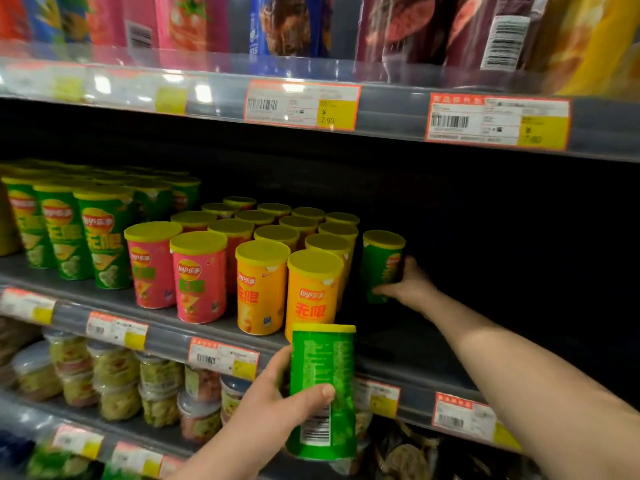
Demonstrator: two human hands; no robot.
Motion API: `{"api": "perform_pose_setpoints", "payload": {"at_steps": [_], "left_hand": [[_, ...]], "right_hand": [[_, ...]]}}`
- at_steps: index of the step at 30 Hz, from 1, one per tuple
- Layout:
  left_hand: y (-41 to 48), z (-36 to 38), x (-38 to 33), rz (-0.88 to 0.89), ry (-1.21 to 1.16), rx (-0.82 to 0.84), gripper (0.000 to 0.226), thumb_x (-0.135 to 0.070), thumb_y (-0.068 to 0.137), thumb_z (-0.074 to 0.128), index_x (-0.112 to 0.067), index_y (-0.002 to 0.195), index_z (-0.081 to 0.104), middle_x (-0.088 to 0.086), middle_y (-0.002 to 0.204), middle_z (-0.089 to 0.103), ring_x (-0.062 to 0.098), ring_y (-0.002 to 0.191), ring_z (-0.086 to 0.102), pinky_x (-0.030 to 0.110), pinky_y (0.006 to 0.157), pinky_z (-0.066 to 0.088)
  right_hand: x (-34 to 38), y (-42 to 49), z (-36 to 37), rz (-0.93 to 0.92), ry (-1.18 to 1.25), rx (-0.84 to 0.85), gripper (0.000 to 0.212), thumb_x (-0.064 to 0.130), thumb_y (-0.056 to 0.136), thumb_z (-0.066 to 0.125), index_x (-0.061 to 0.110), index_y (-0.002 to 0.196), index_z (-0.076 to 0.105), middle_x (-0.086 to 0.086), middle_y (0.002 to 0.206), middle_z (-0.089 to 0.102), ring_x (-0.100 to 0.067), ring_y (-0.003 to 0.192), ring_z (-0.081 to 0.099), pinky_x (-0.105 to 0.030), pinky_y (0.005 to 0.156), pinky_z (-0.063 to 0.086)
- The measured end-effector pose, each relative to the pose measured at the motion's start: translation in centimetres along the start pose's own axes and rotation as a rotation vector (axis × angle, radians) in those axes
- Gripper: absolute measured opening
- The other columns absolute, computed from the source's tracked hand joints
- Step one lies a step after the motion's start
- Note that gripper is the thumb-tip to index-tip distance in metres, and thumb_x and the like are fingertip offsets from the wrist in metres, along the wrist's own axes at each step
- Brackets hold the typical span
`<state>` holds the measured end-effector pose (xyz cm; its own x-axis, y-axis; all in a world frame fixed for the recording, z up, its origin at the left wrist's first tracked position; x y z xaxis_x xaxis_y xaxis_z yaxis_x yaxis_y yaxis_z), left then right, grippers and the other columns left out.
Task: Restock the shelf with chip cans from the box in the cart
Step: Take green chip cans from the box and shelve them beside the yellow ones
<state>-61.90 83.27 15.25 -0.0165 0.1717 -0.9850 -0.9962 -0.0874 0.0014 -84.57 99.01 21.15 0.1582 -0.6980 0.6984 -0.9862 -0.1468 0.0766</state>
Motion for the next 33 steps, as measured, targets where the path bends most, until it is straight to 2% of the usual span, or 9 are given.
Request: {"api": "perform_pose_setpoints", "payload": {"at_steps": [4, 10, 14, 16, 18, 21, 24, 27, 33], "left_hand": [[-0.1, 0.5, 0.0, 0.003, 0.004, -0.01, 0.107, -0.052, 0.013, 0.091, -0.03, 0.111, 0.054, -0.005, 0.096, 0.075, 0.015, 0.091, 0.071, 0.032, 0.08, 0.053], [-0.5, 0.9, -0.4, 0.001, -0.049, -0.094, 0.051, -0.022, 0.056, 0.079, -0.029, 0.1, 0.055, -0.009, 0.08, 0.075, 0.007, 0.073, 0.071, 0.018, 0.058, 0.053], [-0.5, 1.6, -0.6, 0.007, -0.073, -0.082, 0.061, -0.026, 0.056, 0.083, -0.028, 0.11, 0.055, -0.005, 0.09, 0.075, 0.012, 0.08, 0.072, 0.021, 0.061, 0.054], [-0.2, 2.5, -0.9, 0.016, -0.066, -0.032, 0.076, -0.034, 0.047, 0.084, -0.029, 0.117, 0.055, -0.003, 0.098, 0.074, 0.015, 0.089, 0.071, 0.025, 0.069, 0.054], [0.2, 3.4, -1.4, 0.04, -0.082, -0.02, 0.064, -0.029, 0.058, 0.09, -0.028, 0.113, 0.057, -0.002, 0.096, 0.075, 0.015, 0.086, 0.072, 0.023, 0.066, 0.055], [1.3, 5.0, -2.2, 0.063, -0.132, -0.003, 0.061, -0.022, 0.063, 0.086, -0.022, 0.116, 0.055, 0.002, 0.093, 0.075, 0.017, 0.082, 0.072, 0.023, 0.059, 0.055], [2.7, 6.1, -3.1, 0.105, -0.127, 0.002, 0.077, -0.026, 0.053, 0.087, -0.022, 0.121, 0.051, -0.003, 0.093, 0.075, 0.016, 0.085, 0.072, 0.025, 0.062, 0.056], [3.7, 7.2, -3.8, 0.149, -0.087, 0.055, 0.066, -0.029, 0.061, 0.08, -0.027, 0.119, 0.048, -0.007, 0.096, 0.074, 0.013, 0.09, 0.071, 0.027, 0.069, 0.057], [4.8, 7.6, -3.9, 0.275, 0.371, 0.061, 0.072, -0.06, 0.071, 0.071, -0.032, 0.131, 0.042, -0.014, 0.119, 0.061, -0.001, 0.103, 0.061, 0.022, 0.087, 0.051]], "right_hand": [[0.7, 0.7, 0.7, 0.012, 0.003, -0.004, 0.077, 0.017, 0.077, 0.077, 0.005, 0.139, 0.034, -0.016, 0.142, 0.042, -0.03, 0.131, 0.041, -0.032, 0.098, 0.038], [0.9, 1.1, 0.8, 0.008, 0.002, -0.001, 0.078, 0.02, 0.078, 0.077, 0.005, 0.14, 0.033, -0.017, 0.143, 0.041, -0.031, 0.132, 0.04, -0.033, 0.099, 0.038], [-0.2, 0.2, 0.1, -0.033, 0.067, -0.006, 0.084, 0.024, 0.079, 0.076, 0.009, 0.146, 0.027, -0.014, 0.144, 0.04, -0.029, 0.132, 0.041, -0.031, 0.098, 0.039], [-0.5, -0.6, -0.7, -0.073, 0.132, -0.026, 0.069, 0.023, 0.082, 0.073, 0.01, 0.141, 0.038, -0.012, 0.133, 0.049, -0.027, 0.12, 0.05, -0.026, 0.085, 0.042], [-0.3, -2.1, -1.7, -0.158, 0.218, -0.007, 0.045, 0.021, 0.086, 0.068, 0.011, 0.127, 0.053, -0.01, 0.114, 0.057, -0.021, 0.101, 0.056, -0.021, 0.073, 0.042], [0.5, -5.7, -2.7, -0.234, 0.381, 0.247, 0.016, 0.03, 0.092, 0.059, 0.021, 0.105, 0.061, -0.001, 0.097, 0.061, -0.01, 0.078, 0.058, -0.015, 0.063, 0.043], [0.7, -9.4, -3.1, -0.266, 0.531, 0.572, 0.059, 0.066, 0.065, 0.07, 0.027, 0.108, 0.063, 0.001, 0.104, 0.068, -0.016, 0.092, 0.065, -0.026, 0.075, 0.05], [0.6, -11.4, -3.2, -0.269, 0.509, 0.681, 0.096, 0.066, 0.042, 0.083, 0.023, 0.122, 0.052, 0.003, 0.117, 0.066, -0.017, 0.11, 0.063, -0.033, 0.089, 0.052], [-0.3, -10.5, -5.2, -0.27, 0.583, 0.473, 0.08, 0.033, 0.052, 0.077, 0.024, 0.126, 0.049, -0.001, 0.121, 0.065, -0.017, 0.111, 0.063, -0.036, 0.092, 0.053]]}}
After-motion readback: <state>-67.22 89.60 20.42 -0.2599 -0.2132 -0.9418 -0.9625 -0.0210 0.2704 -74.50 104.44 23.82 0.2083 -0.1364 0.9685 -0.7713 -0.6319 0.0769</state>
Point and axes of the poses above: each hand's wrist, its own y-axis towards the middle knuckle, its own z-axis out of the palm, x = y × z, the point moved 5 cm from there along y, towards the middle knuckle
